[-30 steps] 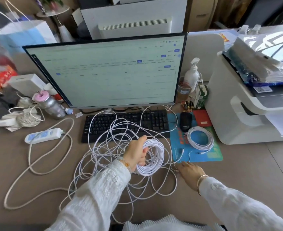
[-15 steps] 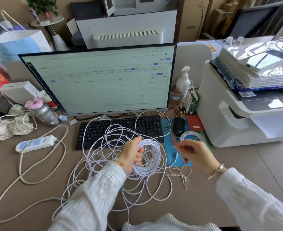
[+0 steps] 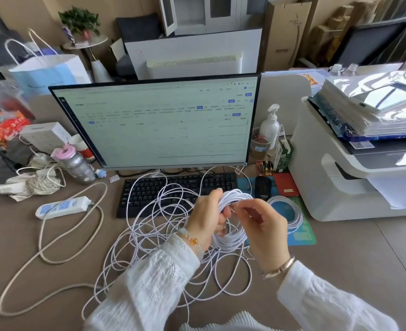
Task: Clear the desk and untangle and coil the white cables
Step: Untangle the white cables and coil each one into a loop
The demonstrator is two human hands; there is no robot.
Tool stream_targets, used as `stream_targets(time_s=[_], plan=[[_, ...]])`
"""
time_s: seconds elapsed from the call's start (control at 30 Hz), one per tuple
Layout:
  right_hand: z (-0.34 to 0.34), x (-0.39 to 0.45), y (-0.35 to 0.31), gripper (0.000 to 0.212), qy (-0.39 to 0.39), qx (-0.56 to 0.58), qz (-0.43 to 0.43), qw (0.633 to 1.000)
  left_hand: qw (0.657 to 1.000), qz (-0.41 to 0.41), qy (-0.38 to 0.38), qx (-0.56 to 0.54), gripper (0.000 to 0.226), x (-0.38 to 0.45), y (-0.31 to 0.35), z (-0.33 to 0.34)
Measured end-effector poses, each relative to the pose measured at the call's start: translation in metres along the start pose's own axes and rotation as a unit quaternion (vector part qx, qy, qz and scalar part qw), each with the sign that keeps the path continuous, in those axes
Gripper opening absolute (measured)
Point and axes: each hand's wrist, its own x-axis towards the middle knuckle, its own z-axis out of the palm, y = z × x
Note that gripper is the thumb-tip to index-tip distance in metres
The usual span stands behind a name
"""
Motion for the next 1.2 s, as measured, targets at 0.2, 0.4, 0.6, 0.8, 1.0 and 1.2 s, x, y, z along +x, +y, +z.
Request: stream_targets(time_s=[0.2,0.4,0.6,0.8,1.0,1.2], plan=[[0.002,-0.006,-0.006,0.015,0.065,0.056,-0.008,0.996,0.993,0.071,0.020,0.088,0.043,-0.005,0.003,0.002],[-0.008,0.004,-0.006,0.013,0.046,0.022,-0.048,0.998,0.970,0.188,0.051,0.144,0.040,-0.007,0.000,0.001],[-0.028,0.024,-0.011,0.008,-0.123,0.041,-0.008,0.992,0.966,0.181,-0.017,0.185,0.041,-0.007,0.010,-0.008],[-0.042,0.038,-0.025,0.007,-0.270,0.279,0.212,0.897,0.981,0.070,-0.150,0.098,0.034,-0.014,0.013,-0.016],[-0.036,0.028,-0.031,0.009,-0.172,0.330,0.246,0.895,0.964,0.042,-0.259,0.053,0.018,-0.020,0.017,-0.024],[-0.039,0.028,-0.032,0.017,-0.195,0.320,0.244,0.894,0.947,0.123,-0.229,0.188,0.005,-0.017,0.013,-0.030]])
